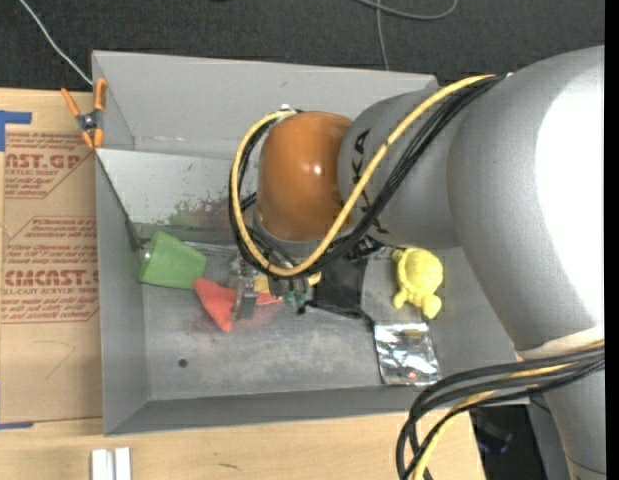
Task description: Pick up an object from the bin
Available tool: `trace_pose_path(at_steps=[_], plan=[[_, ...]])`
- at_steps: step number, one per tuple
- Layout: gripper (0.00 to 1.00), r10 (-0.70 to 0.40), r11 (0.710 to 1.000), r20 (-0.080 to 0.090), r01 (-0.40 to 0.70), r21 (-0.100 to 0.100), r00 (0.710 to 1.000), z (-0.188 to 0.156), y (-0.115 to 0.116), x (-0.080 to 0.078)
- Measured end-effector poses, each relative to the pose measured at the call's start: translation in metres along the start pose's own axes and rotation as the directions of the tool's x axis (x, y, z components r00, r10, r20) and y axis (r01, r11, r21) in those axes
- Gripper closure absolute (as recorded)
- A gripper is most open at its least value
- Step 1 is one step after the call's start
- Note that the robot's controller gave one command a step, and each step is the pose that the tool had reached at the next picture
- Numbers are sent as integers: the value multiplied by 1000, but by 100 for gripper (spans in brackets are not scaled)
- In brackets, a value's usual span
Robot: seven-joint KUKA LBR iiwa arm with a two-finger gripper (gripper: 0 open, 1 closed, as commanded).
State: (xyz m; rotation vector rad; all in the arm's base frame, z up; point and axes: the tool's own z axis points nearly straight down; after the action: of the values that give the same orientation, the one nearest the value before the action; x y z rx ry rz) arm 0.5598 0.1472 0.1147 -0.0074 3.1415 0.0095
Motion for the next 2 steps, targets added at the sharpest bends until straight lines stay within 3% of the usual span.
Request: trace_pose_path(at_steps=[2], plan=[[100, 0, 1000, 0, 0, 0, 1000, -6, 0, 0]])
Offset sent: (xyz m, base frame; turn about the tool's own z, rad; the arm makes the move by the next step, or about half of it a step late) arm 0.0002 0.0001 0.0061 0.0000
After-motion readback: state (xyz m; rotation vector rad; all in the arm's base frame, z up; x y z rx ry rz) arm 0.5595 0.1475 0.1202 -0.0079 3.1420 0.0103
